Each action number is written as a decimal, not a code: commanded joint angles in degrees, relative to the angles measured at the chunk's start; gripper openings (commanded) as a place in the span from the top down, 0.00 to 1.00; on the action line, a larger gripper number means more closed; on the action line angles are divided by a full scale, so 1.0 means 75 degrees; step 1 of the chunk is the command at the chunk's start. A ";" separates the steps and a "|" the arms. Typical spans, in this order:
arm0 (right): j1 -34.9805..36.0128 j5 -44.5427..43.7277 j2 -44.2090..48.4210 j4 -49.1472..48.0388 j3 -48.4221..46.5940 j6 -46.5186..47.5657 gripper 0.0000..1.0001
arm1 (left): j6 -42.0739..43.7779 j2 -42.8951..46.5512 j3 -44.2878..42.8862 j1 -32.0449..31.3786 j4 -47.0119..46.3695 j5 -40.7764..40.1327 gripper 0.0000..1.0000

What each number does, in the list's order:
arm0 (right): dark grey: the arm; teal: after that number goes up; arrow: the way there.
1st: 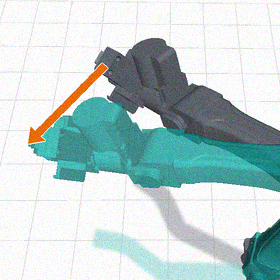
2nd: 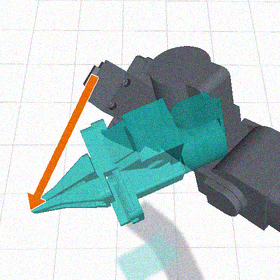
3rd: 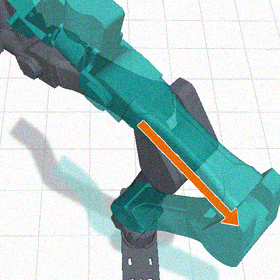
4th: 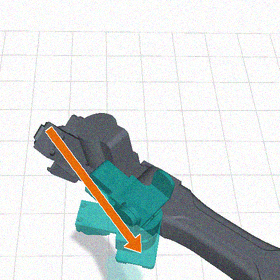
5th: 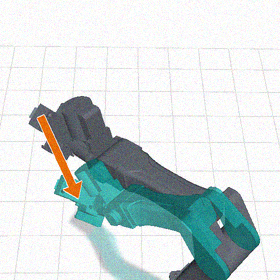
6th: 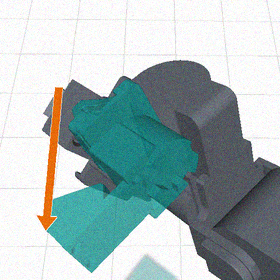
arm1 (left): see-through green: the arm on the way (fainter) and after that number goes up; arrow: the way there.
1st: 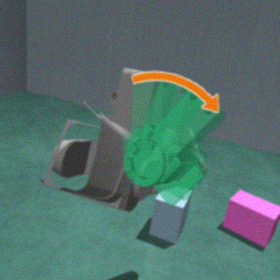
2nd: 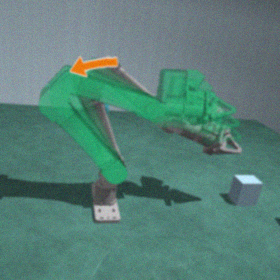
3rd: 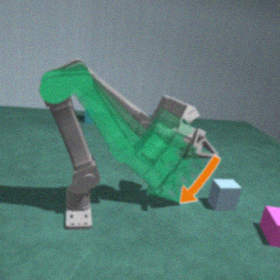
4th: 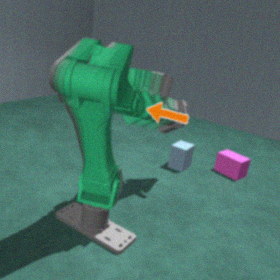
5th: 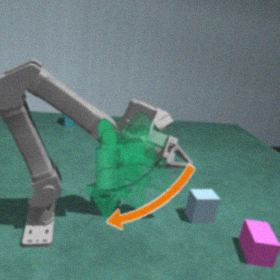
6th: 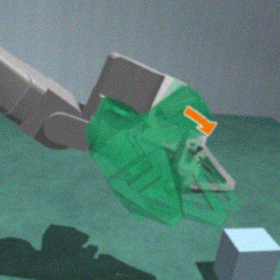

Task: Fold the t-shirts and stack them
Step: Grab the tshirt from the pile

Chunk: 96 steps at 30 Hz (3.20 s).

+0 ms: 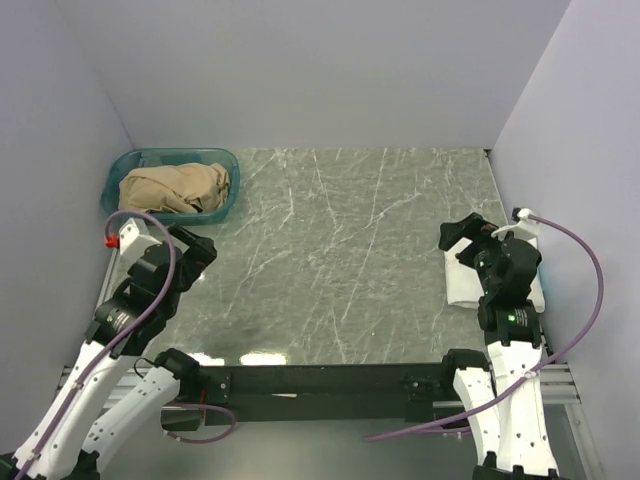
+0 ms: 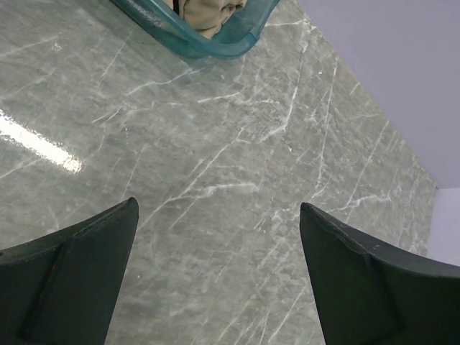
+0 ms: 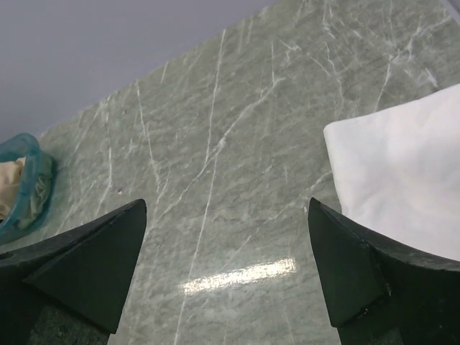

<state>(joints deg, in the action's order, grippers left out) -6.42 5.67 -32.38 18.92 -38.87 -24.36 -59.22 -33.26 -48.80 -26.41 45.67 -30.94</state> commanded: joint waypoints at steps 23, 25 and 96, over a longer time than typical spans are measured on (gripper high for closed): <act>-0.0024 0.0451 -0.0346 -0.0319 0.0144 0.0096 0.01 | 0.2130 -0.9204 -0.6136 0.4553 -0.1566 0.0246 0.09; -0.0024 0.0393 -0.0463 -0.0273 0.0121 0.0096 0.01 | 0.2341 -1.0033 -0.6883 0.4705 -0.1485 0.0596 0.12; -0.0035 0.0345 -0.0592 -0.0003 0.0132 0.0189 0.01 | 0.2016 -0.9194 -0.7509 0.4811 -0.1311 0.1442 0.03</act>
<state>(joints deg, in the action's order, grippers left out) -6.42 8.45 -36.53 19.99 -37.54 -23.88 -39.48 -102.80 -104.47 10.07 32.27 -17.50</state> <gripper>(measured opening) 0.993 0.971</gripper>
